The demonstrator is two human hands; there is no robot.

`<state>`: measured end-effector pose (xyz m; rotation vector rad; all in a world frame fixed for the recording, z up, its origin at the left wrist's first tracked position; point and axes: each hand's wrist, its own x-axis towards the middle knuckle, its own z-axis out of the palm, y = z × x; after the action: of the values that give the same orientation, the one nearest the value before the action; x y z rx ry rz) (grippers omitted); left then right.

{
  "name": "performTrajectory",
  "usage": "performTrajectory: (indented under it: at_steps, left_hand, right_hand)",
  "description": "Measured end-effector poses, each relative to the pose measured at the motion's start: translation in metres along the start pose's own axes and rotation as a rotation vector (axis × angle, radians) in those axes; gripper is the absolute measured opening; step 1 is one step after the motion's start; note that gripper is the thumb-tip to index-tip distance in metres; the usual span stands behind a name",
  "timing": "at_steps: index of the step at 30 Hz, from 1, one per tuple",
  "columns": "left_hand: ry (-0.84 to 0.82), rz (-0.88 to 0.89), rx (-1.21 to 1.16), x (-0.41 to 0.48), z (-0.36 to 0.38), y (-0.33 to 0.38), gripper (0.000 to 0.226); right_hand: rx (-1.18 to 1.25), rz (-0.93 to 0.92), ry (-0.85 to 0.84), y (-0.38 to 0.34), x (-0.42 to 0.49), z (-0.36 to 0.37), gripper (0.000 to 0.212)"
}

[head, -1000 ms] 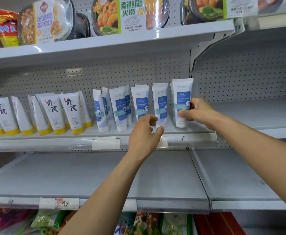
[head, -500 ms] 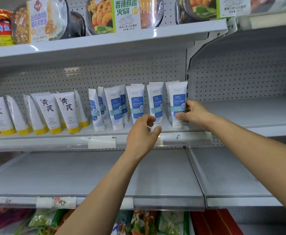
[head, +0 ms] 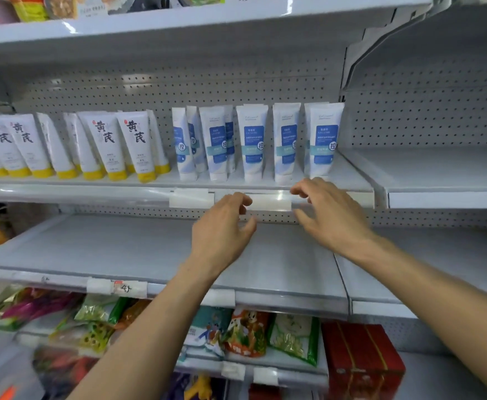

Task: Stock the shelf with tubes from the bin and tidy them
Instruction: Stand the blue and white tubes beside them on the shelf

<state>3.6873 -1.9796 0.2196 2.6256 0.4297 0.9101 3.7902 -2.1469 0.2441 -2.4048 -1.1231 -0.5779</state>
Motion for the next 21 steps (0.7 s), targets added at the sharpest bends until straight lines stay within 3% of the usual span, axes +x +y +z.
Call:
performTrajectory:
  at_steps: [5,11,21]
  left_hand:
    - [-0.079,-0.039,0.114,-0.032,-0.021,-0.070,0.034]
    - [-0.091,-0.211,0.170,-0.075,-0.079,-0.196,0.036]
    - [-0.190,-0.611,0.184,-0.183,-0.191,-0.463,0.032]
  right_hand:
    - [0.032,-0.108,-0.107,-0.070,0.001,0.045,0.033]
    - [0.157,-0.229,-0.232,-0.201,0.028,0.126,0.031]
    - [0.555,-0.203,-0.580,-0.462,0.051,0.305,0.024]
